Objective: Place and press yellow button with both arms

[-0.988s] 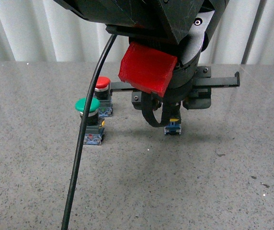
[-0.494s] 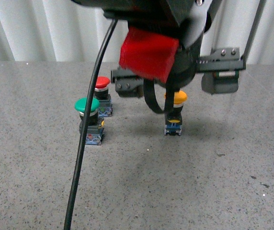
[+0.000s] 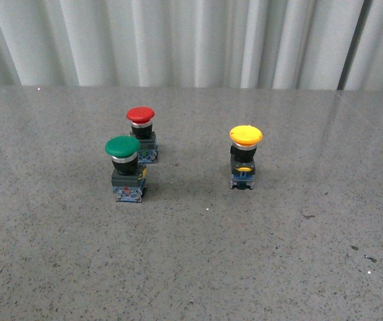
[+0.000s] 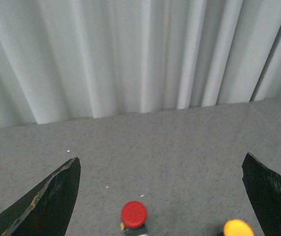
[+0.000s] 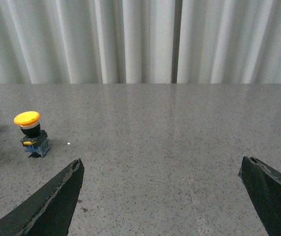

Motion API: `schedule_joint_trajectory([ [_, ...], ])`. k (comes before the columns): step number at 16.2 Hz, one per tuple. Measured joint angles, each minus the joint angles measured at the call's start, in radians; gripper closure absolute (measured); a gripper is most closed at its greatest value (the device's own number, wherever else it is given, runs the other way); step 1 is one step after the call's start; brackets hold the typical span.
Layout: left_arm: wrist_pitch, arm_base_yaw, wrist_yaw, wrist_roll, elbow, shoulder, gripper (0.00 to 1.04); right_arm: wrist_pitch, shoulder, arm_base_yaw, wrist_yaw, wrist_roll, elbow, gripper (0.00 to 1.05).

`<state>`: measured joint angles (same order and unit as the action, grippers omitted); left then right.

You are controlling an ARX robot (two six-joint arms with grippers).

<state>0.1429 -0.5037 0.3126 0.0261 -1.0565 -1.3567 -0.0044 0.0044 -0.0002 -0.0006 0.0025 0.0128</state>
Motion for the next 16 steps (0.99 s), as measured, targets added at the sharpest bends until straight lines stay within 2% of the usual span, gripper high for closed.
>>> schedule_joint_trajectory([
  [3,-0.064,0.054,-0.078,-0.022,0.179,0.215,0.07,0.0,0.0,0.0,0.0,0.0,0.0,0.07],
  [5,-0.085,0.09,-0.073,-0.016,0.298,0.345,0.07,0.0,0.0,0.0,0.0,0.0,0.0,0.07],
  [6,0.072,0.107,0.005,-0.021,0.395,0.403,0.15,0.0,0.0,0.0,0.0,0.0,0.0,0.07],
  [8,0.22,0.199,-0.009,-0.024,0.592,0.557,0.35,0.0,0.0,0.0,0.0,0.0,0.0,0.07],
  [11,0.215,0.285,-0.087,-0.024,0.806,0.737,0.66,0.0,0.0,0.0,0.0,0.0,0.0,0.07],
  [14,0.216,0.351,-0.158,-0.024,0.88,0.821,1.0,0.0,0.0,0.0,0.0,0.0,0.0,0.07],
  [16,0.2,0.388,-0.192,-0.026,0.925,0.88,1.03,0.0,0.0,0.0,0.0,0.0,0.0,0.07],
])
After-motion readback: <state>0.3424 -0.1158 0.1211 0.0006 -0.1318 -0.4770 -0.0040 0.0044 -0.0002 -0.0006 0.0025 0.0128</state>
